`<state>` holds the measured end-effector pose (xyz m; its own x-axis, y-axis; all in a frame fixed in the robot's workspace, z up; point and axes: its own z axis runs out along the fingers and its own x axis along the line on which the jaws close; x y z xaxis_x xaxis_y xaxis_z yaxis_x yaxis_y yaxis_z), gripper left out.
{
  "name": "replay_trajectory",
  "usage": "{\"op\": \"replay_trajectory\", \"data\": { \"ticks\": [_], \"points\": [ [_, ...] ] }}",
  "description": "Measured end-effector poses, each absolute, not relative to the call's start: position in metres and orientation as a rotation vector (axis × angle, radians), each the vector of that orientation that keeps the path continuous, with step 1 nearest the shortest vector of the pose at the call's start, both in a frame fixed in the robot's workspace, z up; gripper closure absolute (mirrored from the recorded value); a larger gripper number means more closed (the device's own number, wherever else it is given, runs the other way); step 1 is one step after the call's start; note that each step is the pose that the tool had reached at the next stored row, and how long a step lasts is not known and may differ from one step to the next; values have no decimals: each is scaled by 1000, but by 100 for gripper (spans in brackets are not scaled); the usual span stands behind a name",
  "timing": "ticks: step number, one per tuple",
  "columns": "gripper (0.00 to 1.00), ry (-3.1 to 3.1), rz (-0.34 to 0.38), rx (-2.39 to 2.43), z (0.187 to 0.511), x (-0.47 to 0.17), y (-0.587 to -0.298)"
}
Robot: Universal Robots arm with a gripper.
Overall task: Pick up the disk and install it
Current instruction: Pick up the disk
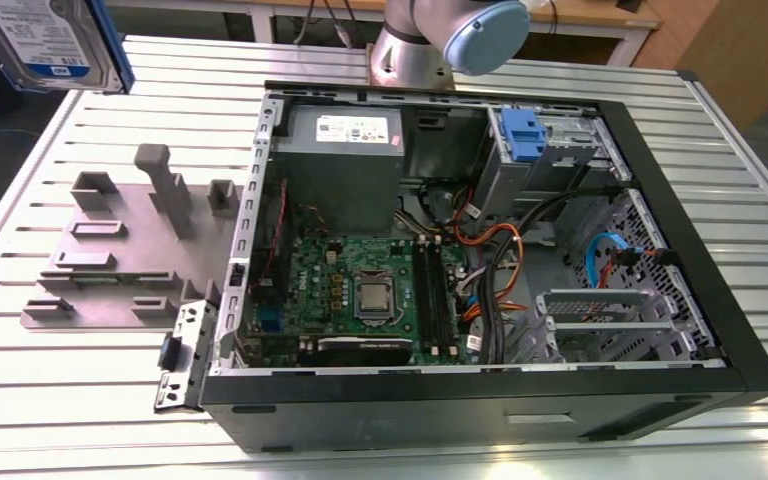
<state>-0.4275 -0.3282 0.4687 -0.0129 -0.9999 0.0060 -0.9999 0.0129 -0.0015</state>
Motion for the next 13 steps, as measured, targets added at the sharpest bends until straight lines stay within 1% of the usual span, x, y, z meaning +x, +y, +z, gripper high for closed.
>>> {"op": "replay_trajectory", "data": {
  "ticks": [13],
  "points": [
    [64,-2234,8,2205,479,-427,-328]
  ]
}}
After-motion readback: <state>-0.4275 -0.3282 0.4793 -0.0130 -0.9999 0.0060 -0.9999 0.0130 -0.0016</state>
